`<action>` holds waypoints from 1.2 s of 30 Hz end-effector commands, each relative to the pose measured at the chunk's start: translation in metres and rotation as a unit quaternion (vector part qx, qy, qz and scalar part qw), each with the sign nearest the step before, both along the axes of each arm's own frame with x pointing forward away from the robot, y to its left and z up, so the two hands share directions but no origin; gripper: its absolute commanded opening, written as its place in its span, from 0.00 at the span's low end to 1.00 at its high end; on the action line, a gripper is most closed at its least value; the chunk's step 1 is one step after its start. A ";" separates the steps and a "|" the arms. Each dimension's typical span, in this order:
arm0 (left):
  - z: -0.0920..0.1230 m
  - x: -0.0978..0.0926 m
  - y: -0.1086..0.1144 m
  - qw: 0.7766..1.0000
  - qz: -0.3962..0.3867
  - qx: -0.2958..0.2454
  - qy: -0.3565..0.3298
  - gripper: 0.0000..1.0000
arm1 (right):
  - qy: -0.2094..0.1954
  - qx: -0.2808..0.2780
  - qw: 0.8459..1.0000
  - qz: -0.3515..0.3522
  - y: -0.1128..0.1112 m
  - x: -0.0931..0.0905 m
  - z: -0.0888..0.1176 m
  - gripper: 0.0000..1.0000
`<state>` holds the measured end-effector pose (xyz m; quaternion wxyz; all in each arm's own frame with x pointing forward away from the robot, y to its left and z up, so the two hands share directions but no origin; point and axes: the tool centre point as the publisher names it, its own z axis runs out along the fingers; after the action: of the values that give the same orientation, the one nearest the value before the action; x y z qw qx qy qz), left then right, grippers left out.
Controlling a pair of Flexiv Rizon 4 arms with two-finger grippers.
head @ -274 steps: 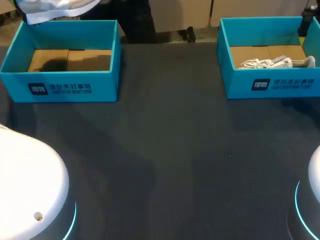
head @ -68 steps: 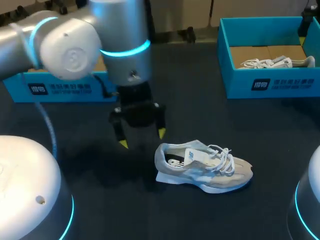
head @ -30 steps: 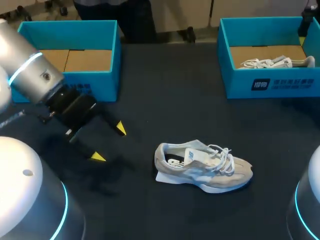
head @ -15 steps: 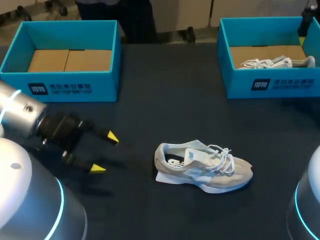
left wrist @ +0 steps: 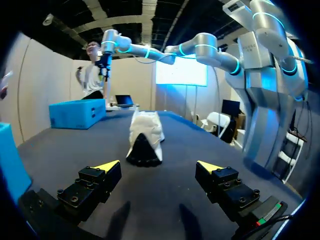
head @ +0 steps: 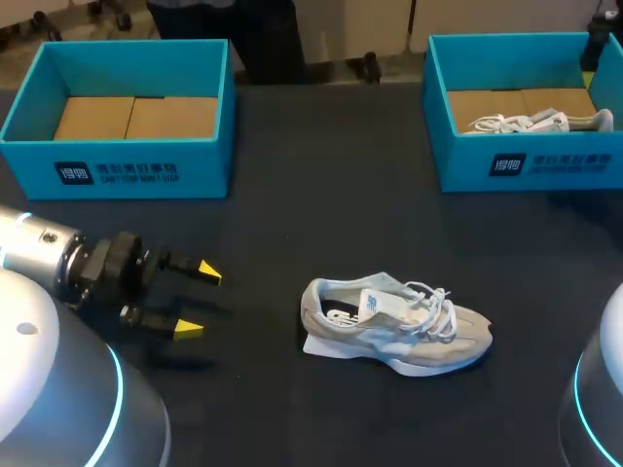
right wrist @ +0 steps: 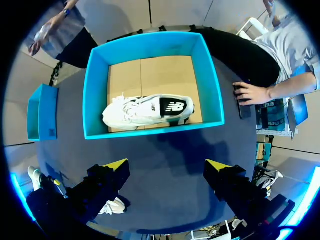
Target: Take the shoe out of the shoebox, open the shoe tongue, remove and reinsert the insole, then place the shoe into the shoebox
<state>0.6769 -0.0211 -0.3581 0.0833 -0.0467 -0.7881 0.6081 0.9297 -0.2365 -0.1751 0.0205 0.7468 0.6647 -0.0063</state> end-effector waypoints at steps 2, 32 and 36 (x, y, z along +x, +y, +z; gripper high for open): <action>-0.020 0.002 -0.003 0.999 0.025 -0.027 0.008 1.00 | 0.000 -0.001 1.000 0.000 0.000 0.000 0.000 1.00; -0.028 0.003 -0.058 0.999 0.052 -0.008 0.000 1.00 | 0.000 -0.001 1.000 0.000 0.000 0.000 0.000 1.00; -0.034 0.006 -0.072 0.999 0.051 -0.009 0.011 1.00 | 0.000 -0.001 1.000 0.000 0.000 0.000 0.000 1.00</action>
<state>0.6766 -0.0795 -0.3844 0.0569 -0.0021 -0.7842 0.6179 0.9297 -0.2363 -0.1752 0.0206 0.7466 0.6649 -0.0064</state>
